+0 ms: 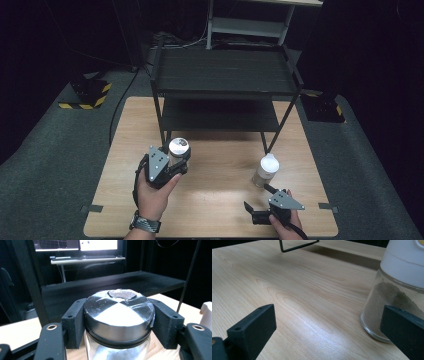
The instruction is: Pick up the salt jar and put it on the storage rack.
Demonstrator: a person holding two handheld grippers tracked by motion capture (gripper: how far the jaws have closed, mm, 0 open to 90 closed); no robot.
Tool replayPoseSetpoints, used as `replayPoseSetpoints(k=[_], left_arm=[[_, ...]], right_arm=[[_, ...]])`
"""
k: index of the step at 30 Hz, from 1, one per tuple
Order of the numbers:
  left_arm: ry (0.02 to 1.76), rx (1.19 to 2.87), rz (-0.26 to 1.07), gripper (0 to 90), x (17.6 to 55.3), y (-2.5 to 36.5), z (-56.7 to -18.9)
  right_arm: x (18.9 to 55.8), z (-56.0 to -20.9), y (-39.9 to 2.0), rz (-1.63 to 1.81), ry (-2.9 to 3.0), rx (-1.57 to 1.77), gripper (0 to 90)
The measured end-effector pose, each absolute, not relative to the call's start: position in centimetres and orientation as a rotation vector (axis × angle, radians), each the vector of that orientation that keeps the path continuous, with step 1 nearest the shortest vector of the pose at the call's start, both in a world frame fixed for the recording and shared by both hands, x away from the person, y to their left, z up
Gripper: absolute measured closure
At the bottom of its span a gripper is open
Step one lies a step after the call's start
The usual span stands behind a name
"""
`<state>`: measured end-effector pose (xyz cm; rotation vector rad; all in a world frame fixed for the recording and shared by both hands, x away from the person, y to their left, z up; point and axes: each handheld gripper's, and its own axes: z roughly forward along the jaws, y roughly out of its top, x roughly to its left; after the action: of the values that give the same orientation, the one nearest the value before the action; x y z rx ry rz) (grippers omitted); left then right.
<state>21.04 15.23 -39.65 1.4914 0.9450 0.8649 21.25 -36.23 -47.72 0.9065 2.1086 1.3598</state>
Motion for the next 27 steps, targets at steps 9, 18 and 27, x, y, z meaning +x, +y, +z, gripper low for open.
replayPoseSetpoints(k=[9, 18, 27], left_arm=[[0.925, 1.469, 0.862, 34.9, 21.1, 14.9, -36.8], [0.903, 1.454, 0.884, 34.9, 21.4, 14.6, -33.8], [0.892, 1.441, 0.916, 34.9, 21.7, 14.1, -32.1]], right_arm=[[21.3, -47.7, -36.3, 1.362, 2.113, 0.906, 0.4], [21.3, -47.7, -36.2, 1.361, 2.116, 0.9, 0.4], [21.3, -47.7, -36.2, 1.359, 2.117, 0.895, 0.4]])
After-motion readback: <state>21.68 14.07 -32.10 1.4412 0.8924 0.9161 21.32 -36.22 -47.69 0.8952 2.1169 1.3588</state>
